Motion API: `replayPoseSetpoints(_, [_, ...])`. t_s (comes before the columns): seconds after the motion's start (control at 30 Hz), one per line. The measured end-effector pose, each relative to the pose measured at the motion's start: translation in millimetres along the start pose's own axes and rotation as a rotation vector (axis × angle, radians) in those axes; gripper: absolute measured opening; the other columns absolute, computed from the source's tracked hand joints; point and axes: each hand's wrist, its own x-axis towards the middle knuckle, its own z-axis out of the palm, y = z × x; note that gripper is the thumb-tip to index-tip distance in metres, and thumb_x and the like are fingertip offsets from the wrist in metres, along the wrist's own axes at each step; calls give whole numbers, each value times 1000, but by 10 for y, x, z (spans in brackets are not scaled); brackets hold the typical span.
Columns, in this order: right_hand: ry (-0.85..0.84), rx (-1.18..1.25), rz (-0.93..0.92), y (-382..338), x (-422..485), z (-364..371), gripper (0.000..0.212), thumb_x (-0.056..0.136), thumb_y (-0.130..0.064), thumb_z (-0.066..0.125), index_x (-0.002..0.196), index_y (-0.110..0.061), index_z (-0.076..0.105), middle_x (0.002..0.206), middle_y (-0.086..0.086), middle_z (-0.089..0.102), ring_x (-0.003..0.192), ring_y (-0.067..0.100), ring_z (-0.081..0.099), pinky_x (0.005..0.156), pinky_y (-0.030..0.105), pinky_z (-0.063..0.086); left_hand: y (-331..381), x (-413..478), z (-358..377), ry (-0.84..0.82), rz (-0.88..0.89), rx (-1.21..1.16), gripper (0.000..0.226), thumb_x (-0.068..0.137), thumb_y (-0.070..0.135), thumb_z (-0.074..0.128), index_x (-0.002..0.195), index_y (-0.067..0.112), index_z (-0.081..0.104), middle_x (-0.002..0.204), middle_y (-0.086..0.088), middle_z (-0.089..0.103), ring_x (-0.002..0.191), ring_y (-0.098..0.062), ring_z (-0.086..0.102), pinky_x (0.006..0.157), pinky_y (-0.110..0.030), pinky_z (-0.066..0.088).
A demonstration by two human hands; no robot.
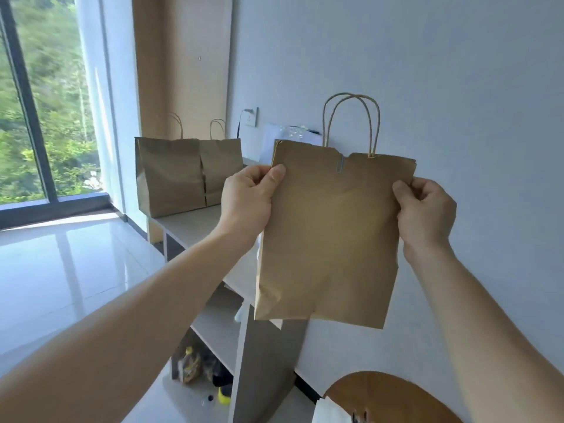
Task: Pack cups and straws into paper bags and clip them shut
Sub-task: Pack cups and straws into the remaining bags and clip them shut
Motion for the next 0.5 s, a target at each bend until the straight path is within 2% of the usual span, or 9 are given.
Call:
replayPoseSetpoints(0.03, [-23, 13, -11, -74, 39, 159, 1, 89, -26, 66, 90, -25, 65, 80, -11, 63, 74, 12, 60, 77, 34, 53, 47, 117, -101, 30, 26, 4, 17, 91, 34, 69, 79, 24, 74, 79, 0, 75, 69, -9, 65, 70, -32, 58])
replayPoseSetpoints(0.1, [-60, 38, -35, -185, 121, 500, 9, 89, -26, 66, 82, -31, 63, 79, -11, 63, 74, 15, 60, 79, 38, 54, 113, 348, -289, 76, 78, 29, 18, 91, 34, 69, 78, 24, 74, 72, 4, 71, 65, -8, 62, 66, -30, 57])
replayPoseSetpoints(0.23, [-133, 101, -51, -243, 308, 1212, 10, 90, -26, 66, 83, -32, 63, 81, -12, 65, 73, 11, 61, 81, 36, 56, 108, 790, -618, 138, 125, 93, 19, 92, 33, 68, 80, 20, 74, 87, -17, 73, 73, -27, 66, 77, -51, 59])
replayPoseSetpoints(0.3, [-170, 111, -68, -219, 408, 1562, 9, 91, -26, 65, 85, -32, 64, 82, -15, 66, 74, 7, 62, 81, 34, 57, 52, 990, -773, 176, 128, 95, 19, 91, 32, 69, 76, 23, 74, 89, -18, 73, 73, -25, 65, 79, -56, 58])
replayPoseSetpoints(0.37, [-207, 109, -85, -203, 504, 1914, 12, 91, -27, 65, 82, -34, 63, 80, -18, 65, 72, 4, 62, 81, 34, 57, -11, 1204, -916, 212, 133, 106, 19, 92, 31, 69, 75, 23, 74, 90, -18, 73, 74, -22, 65, 79, -55, 57])
replayPoseSetpoints(0.5, [-283, 131, -85, -138, 682, 2557, 18, 90, -25, 66, 75, -33, 61, 77, -10, 64, 71, 16, 59, 81, 43, 56, -156, 1657, -1157, 275, 161, 192, 19, 93, 31, 67, 78, 21, 73, 89, -20, 71, 71, -18, 62, 75, -48, 57])
